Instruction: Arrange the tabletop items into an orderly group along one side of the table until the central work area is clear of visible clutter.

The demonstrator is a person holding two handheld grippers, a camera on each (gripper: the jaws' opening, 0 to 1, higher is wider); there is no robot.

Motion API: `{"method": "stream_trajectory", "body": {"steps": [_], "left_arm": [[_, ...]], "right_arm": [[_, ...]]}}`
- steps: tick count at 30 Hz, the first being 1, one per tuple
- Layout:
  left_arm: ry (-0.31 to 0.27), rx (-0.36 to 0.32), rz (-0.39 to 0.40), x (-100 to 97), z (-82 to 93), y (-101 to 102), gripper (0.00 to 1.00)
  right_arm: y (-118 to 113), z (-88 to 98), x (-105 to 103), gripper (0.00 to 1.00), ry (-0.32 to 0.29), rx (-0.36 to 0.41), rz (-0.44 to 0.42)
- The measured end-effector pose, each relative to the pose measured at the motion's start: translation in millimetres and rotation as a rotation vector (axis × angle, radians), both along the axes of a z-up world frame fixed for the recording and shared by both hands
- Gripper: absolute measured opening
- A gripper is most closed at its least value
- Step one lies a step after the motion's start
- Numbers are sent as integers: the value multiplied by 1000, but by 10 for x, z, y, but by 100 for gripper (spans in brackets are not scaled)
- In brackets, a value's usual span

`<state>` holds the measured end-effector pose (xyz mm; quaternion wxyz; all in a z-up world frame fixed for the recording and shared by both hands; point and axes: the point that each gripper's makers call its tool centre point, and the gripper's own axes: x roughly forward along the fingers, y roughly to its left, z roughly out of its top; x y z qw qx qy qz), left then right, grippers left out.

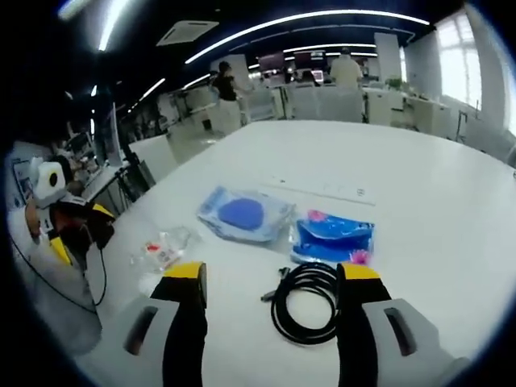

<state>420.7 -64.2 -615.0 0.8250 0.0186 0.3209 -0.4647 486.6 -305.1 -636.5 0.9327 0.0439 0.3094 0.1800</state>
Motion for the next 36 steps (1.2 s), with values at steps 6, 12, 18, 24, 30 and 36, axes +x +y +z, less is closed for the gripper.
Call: {"method": "stream_trajectory", "body": {"steps": [6, 12, 18, 24, 30, 36], "left_arm": [[-4, 2, 22, -1, -3, 106, 86], [-7, 2, 43, 11, -12, 208, 86], [-5, -4, 62, 5, -16, 280, 86], [-5, -8, 83, 15, -20, 364, 86], [-7, -8, 100, 30, -24, 443, 87], [-5, -10, 115, 40, -39, 518, 88]], "right_arm": [[205, 24, 13, 64, 1, 7, 35], [443, 7, 40, 64, 7, 12, 86], [718, -3, 74, 63, 14, 32, 134], [895, -22, 99, 63, 21, 41, 167], [1018, -33, 114, 63, 27, 44, 190], [1161, -80, 139, 63, 52, 83, 206]]}}
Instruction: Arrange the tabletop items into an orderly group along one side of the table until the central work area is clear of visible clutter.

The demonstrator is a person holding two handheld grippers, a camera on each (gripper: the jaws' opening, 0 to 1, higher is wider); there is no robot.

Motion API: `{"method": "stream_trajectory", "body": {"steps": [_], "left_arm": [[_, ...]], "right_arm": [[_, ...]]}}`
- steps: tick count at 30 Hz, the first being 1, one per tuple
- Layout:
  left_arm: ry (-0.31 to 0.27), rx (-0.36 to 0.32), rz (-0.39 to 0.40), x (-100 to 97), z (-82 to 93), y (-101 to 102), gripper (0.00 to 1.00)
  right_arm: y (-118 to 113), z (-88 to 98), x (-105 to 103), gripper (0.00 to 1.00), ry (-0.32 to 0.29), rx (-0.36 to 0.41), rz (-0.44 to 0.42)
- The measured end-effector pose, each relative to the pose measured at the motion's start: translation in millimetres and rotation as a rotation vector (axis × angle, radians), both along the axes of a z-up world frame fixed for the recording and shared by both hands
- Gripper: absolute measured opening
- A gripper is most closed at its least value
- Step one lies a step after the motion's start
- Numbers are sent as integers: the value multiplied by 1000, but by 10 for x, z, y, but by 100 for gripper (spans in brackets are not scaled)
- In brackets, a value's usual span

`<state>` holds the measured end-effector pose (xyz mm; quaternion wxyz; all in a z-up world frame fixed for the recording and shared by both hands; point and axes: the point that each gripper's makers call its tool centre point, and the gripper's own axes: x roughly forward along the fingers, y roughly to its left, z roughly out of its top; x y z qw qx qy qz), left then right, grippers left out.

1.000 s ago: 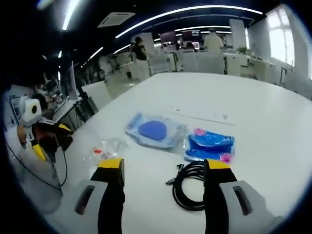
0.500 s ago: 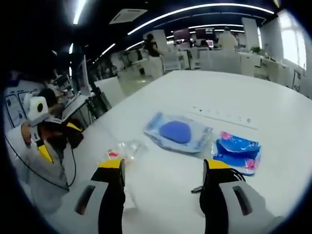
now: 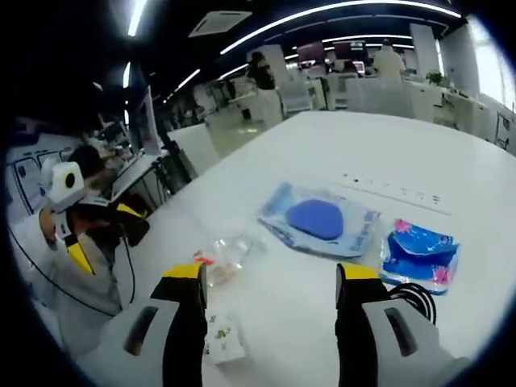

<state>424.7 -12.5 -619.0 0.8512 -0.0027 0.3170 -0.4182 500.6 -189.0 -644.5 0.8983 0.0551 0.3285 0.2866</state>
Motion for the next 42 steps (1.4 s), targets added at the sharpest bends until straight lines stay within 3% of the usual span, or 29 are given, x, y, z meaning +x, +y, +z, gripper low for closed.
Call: {"method": "stream_trajectory", "body": {"steps": [10, 24, 42], "left_arm": [[9, -12, 15, 24, -31, 108, 94], [39, -22, 32, 24, -166, 271, 97], [70, -52, 64, 68, -343, 331, 96]], "right_arm": [[269, -117, 81, 63, 66, 77, 9], [666, -350, 263, 60, 216, 274, -29], [888, -650, 507, 48, 395, 513, -111]]}}
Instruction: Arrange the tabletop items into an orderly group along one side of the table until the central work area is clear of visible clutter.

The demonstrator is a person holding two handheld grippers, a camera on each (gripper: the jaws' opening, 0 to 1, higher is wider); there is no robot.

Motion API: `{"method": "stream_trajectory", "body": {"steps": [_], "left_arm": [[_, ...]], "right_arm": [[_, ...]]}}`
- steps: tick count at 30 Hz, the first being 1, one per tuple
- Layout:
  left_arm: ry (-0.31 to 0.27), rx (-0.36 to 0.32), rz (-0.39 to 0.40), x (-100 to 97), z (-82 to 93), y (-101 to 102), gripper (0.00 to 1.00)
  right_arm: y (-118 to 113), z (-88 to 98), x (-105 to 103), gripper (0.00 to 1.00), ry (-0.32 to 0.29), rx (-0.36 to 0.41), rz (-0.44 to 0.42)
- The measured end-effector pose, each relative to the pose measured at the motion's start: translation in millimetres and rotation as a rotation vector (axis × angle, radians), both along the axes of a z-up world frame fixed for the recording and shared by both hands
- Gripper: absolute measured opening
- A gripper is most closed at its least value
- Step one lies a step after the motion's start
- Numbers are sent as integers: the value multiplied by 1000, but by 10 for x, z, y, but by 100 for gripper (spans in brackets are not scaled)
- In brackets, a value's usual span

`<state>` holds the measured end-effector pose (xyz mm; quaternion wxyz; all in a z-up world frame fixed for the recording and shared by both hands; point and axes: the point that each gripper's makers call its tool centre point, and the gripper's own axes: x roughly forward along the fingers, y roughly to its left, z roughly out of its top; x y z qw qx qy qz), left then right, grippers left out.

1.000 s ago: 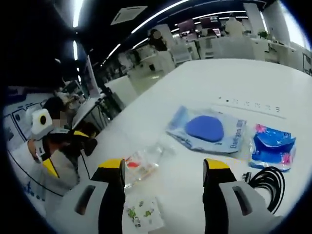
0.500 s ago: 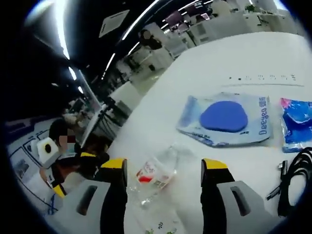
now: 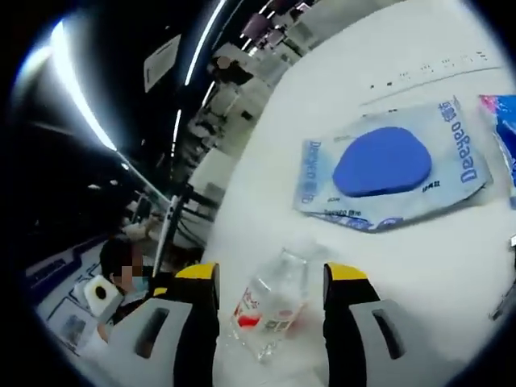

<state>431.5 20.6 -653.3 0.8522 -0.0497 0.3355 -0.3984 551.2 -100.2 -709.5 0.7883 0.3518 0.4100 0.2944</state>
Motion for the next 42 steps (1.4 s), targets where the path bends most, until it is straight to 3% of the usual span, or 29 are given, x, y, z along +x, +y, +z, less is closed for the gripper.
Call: {"method": "stream_trajectory", "body": {"steps": [5, 19, 32, 42], "left_arm": [[5, -3, 3, 24, -51, -5, 95], [8, -11, 6, 48, -134, -16, 94], [21, -23, 7, 83, -224, -26, 93], [31, -30, 7, 105, -290, -56, 93]], "right_arm": [[33, -71, 34, 46, 62, 56, -29], [150, -239, 92, 42, 134, 130, -54], [219, -313, 215, 35, 150, 205, -67], [250, -370, 233, 22, 156, 209, -76]]}}
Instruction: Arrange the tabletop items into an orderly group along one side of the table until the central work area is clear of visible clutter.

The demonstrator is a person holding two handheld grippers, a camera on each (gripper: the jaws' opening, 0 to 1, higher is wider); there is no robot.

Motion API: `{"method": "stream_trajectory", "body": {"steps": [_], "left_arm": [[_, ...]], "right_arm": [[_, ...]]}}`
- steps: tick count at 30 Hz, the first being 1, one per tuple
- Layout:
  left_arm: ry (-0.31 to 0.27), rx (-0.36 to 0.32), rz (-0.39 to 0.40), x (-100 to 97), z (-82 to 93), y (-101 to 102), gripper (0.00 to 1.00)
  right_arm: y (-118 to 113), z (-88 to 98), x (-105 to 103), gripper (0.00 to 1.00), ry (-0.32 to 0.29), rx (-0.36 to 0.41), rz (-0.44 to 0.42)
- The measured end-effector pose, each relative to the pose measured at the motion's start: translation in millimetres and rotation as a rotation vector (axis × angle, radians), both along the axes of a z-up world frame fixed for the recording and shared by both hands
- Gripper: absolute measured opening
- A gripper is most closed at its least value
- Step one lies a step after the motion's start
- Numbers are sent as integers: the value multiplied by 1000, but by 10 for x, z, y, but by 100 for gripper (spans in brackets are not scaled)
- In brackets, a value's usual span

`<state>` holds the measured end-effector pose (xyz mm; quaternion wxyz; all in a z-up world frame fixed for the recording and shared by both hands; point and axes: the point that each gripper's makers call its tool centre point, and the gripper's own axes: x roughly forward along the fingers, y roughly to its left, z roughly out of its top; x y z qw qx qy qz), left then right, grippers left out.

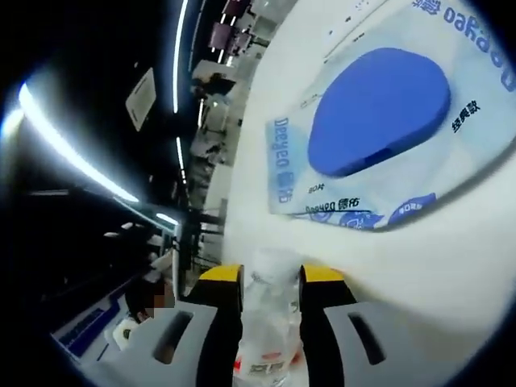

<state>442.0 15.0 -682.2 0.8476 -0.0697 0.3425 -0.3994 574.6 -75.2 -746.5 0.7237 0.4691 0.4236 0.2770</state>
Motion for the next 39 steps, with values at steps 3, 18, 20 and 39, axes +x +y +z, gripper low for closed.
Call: {"method": "stream_trajectory", "body": {"steps": [3, 18, 20, 39], "left_arm": [[3, -2, 2, 3, -13, 1, 93], [-3, -1, -1, 41, -37, 5, 92], [-5, -3, -2, 52, -34, 7, 93], [11, -72, -95, 298, -33, -190, 92]], "right_arm": [[18, 12, -16, 21, 8, 9, -9], [38, 103, 11, 19, -34, 5, -7], [33, 130, 14, 18, -47, 8, -4], [116, 579, -67, 18, -318, -69, 122]]}}
